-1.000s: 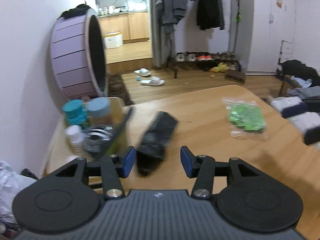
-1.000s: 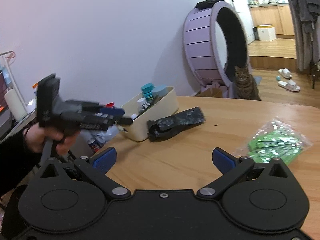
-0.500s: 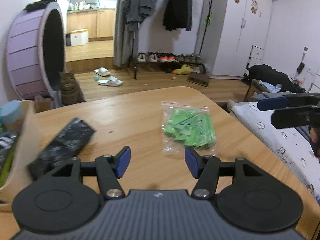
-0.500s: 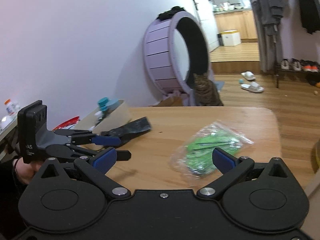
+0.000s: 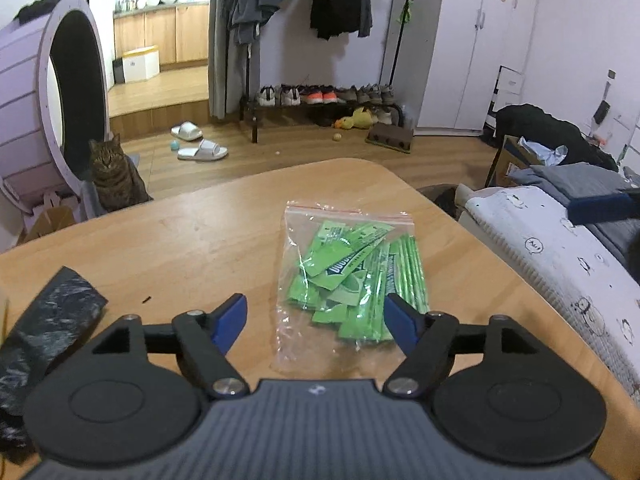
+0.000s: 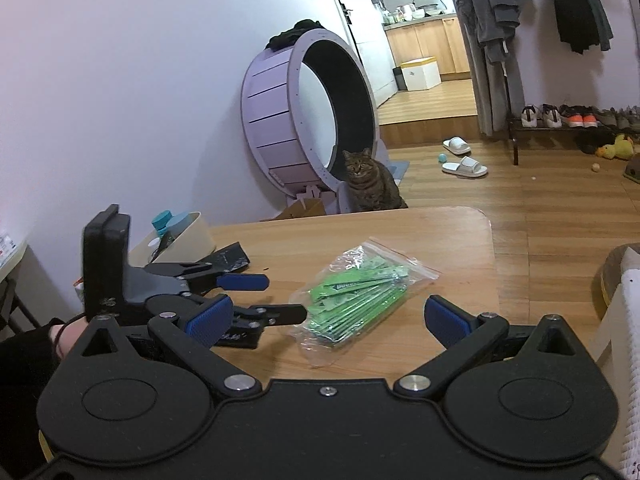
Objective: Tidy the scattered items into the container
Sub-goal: 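Move the left gripper to the clear bag of green sticks, then pinch the green-stick bag with the left gripper and lift it toward the basket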
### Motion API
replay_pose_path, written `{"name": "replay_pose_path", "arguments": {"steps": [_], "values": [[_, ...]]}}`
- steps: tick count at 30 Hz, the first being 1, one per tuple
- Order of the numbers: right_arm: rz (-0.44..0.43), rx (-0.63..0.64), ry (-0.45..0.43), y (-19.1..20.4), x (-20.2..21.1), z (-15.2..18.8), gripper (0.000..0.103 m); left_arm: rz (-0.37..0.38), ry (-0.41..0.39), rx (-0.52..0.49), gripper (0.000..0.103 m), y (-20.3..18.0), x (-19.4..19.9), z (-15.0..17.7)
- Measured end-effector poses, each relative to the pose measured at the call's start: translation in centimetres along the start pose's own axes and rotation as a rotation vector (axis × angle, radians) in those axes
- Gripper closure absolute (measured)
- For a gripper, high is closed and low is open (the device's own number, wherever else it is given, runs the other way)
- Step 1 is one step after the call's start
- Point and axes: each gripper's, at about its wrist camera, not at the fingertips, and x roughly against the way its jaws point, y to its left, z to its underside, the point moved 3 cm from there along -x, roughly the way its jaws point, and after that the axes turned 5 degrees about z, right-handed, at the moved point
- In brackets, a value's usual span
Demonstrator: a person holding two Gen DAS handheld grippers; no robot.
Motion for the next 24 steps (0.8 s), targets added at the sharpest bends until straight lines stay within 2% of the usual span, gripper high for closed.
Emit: {"name": "replay_pose_path", "arguments": {"steps": [7, 10, 14, 17, 19, 21, 22, 23, 24], "values": [[-0.017, 0.007, 0.005, 0.1, -0.1, 0.1, 0.000, 0.013, 0.047, 0.017, 0.029, -0.2, -1.6, 0.3], [-0.018, 0.006, 0.006, 0.1, -0.1, 0.1, 0.000, 0.011, 0.048, 0.022, 0.027, -0.6, -1.9, 0.4], [-0.017, 0.008, 0.007, 0.1, 0.0, 0.1, 0.000, -0.007, 0.041, 0.005, 0.021, -1.1, -2.3, 0.4], [-0.018, 0.005, 0.005, 0.1, 0.1, 0.0, 0.000, 0.000, 0.018, -0.024, 0.022, -1.6, -2.4, 0.8], [-0.018, 0.004, 0.004, 0.1, 0.1, 0.0, 0.000, 0.018, -0.002, -0.062, 0.034, -2.1, -2.1, 1.1], [-0.017, 0.004, 0.005, 0.1, 0.1, 0.0, 0.000, 0.042, -0.009, -0.082, 0.066, -2.6, -1.9, 1.2], [-0.017, 0.004, 0.005, 0.1, 0.1, 0.0, 0.000, 0.036, -0.006, -0.092, 0.067, -2.7, -1.9, 1.3], [-0.016, 0.004, 0.005, 0.1, 0.1, 0.0, 0.000, 0.021, -0.003, -0.102, 0.080, -2.8, -1.9, 1.3], [-0.017, 0.003, 0.004, 0.1, 0.1, 0.0, 0.000, 0.011, -0.003, -0.103, 0.083, -2.8, -1.9, 1.3]]}}
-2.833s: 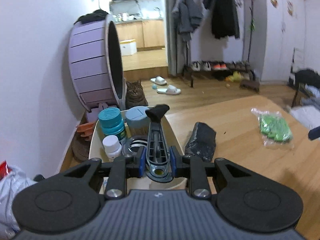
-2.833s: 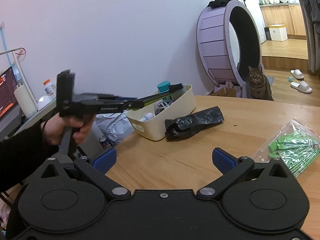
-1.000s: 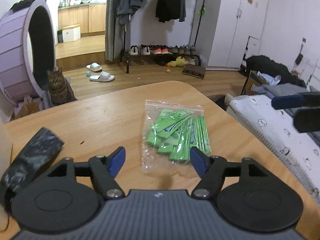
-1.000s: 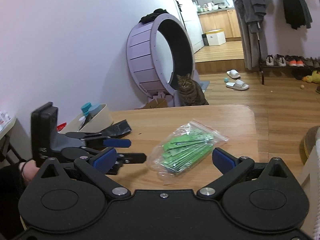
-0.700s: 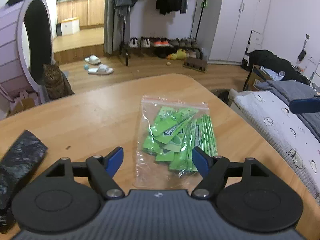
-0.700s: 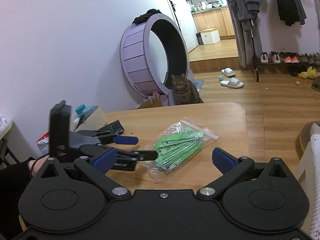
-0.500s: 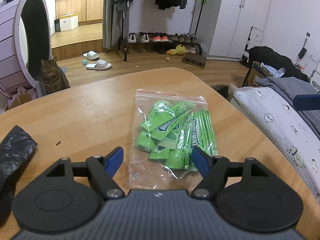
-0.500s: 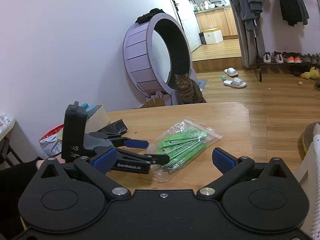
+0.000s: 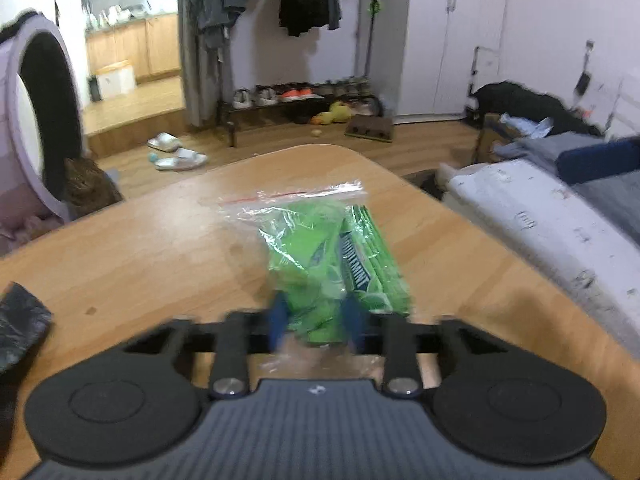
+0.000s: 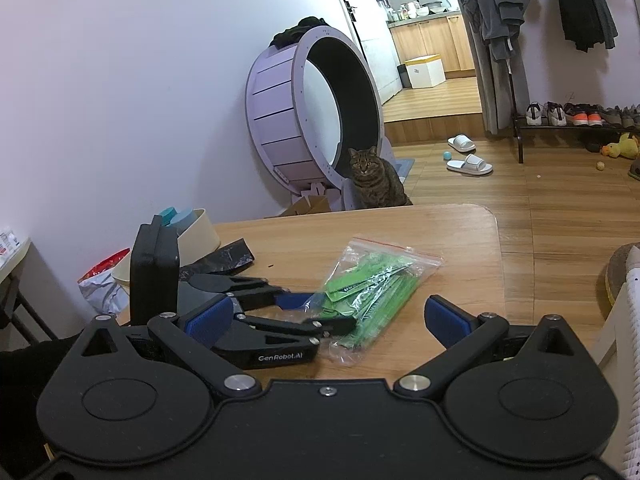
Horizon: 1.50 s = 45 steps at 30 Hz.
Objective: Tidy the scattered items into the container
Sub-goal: 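Pinch the green-stick bag with the left gripper and lift it toward the basket, then lower the green-stick bag into the cream basket and open the left gripper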
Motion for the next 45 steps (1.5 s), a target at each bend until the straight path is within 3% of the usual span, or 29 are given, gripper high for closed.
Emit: {"name": "replay_pose_path", "arguments": {"steps": [9, 21, 28, 45], "values": [[-0.006, 0.002, -0.005, 0.2, 0.2, -0.1, 0.000, -0.018, -0.048, -0.014, 0.101, -0.2, 1.4, -0.1], [-0.044, 0.006, -0.015, 1.0, 0.3, -0.5, 0.000, -0.062, -0.141, -0.001, 0.101, 1.8, 7.2, -0.3], [-0.112, 0.025, -0.011, 3.6, -0.3, -0.5, 0.000, -0.110, -0.172, 0.031, 0.101, 3.8, 11.5, 0.4], [-0.250, 0.111, 0.012, 11.0, -1.1, 0.2, 0.000, -0.359, -0.265, 0.167, 0.101, 13.0, 24.0, 2.7]]}}
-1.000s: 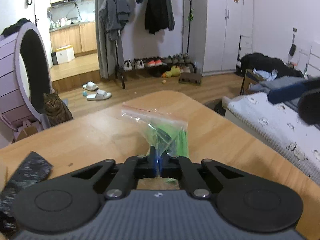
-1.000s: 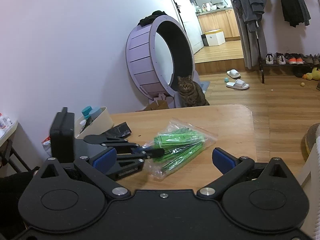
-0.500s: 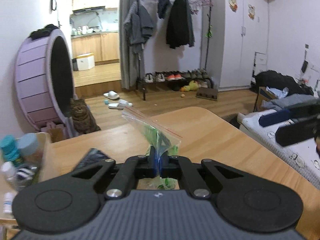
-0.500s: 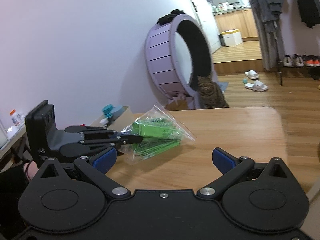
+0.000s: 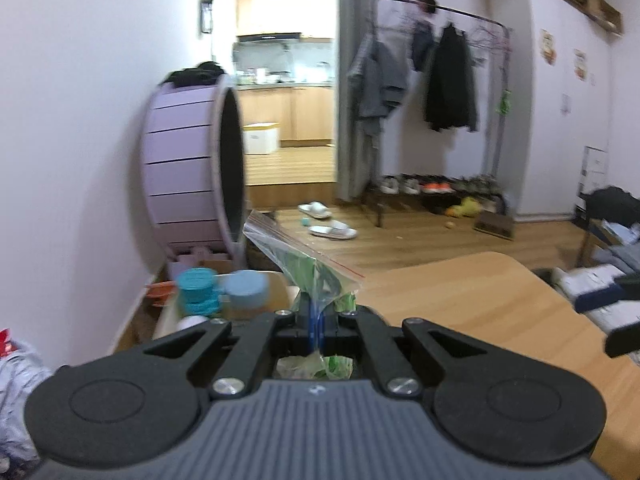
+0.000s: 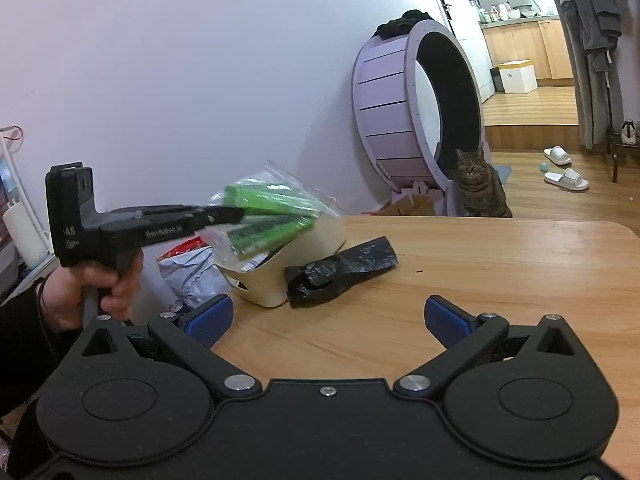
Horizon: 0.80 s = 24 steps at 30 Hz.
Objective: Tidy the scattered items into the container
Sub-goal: 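Lower the green-stick bag into the cream basket and open the left gripper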
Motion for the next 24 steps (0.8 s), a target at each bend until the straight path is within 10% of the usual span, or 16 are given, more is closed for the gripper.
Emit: {"name": "replay_pose_path", "arguments": {"steps": [17, 24], "values": [[-0.007, 0.015, 0.046, 1.2, -1.9, 0.5, 0.000, -0.173, 0.214, 0.089, 0.088, 7.0, -4.8, 2.6], [-0.011, 0.016, 0.048, 1.3, -2.1, 0.6, 0.000, -0.185, 0.153, 0.063, 0.049, 6.4, -1.9, 1.3]]}}
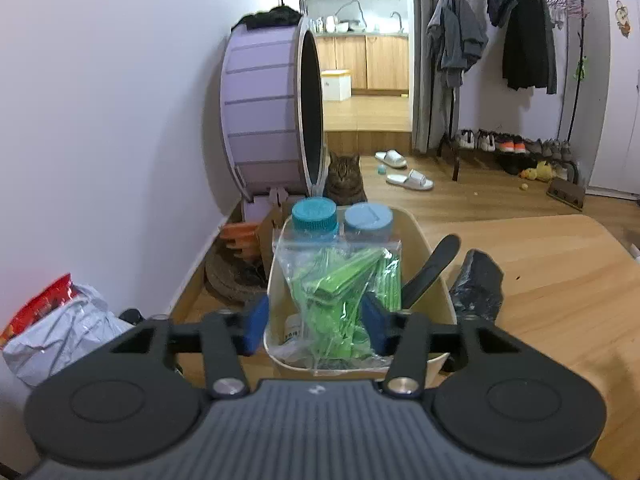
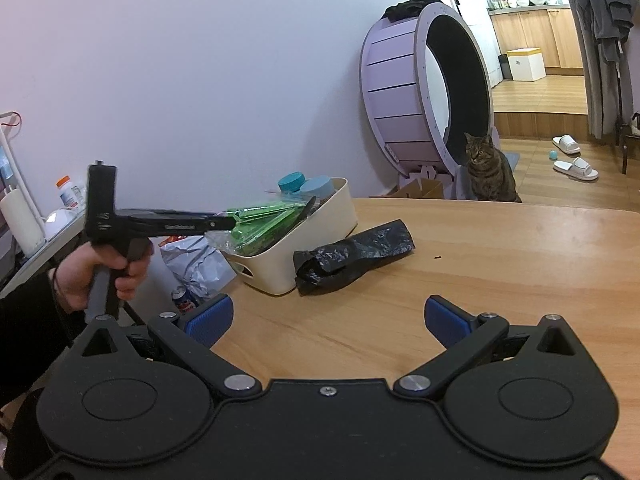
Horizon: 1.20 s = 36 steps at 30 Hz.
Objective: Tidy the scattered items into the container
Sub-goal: 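Lower the green-stick bag into the cream basket and open the left gripper, then move the left gripper to the black plastic bag on the table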
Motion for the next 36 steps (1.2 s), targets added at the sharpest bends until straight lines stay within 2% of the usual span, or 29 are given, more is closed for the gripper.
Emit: {"name": "replay_pose_path", "arguments": {"steps": [3, 7, 10, 14, 18, 25, 29, 36], "values": [[0.001, 0.008, -0.003, 0.2, 0.2, 0.0, 0.000, 0.045, -0.025, 0.004, 0.049, -0.8, 1.2, 0.0], [0.007, 0.005, -0.017, 0.2, 0.5, -0.3, 0.000, 0.146, -0.034, -0.001, 0.048, -3.7, 1.5, 0.0], [0.013, 0.006, -0.025, -0.1, 0.9, -0.5, 0.000, 0.207, -0.019, -0.040, 0.048, -6.5, 0.9, 0.5], [0.023, 0.010, -0.032, -0.5, 1.3, -0.6, 0.000, 0.241, 0.010, -0.115, 0.048, -9.5, -1.1, 1.4], [0.038, 0.012, -0.038, -1.0, 1.6, -0.8, 0.000, 0.227, 0.038, -0.199, 0.048, -11.5, -3.3, 2.3], [0.046, 0.002, -0.047, -2.0, 1.8, -1.0, 0.000, 0.153, 0.092, -0.344, 0.048, -13.4, -7.4, 3.4], [0.049, -0.008, -0.050, -2.6, 1.8, -1.0, 0.000, 0.110, 0.127, -0.371, 0.048, -13.5, -8.9, 3.8], [0.051, -0.014, -0.043, -3.1, 1.5, -0.8, 0.000, 0.084, 0.148, -0.428, 0.048, -14.4, -9.9, 4.3]]}}
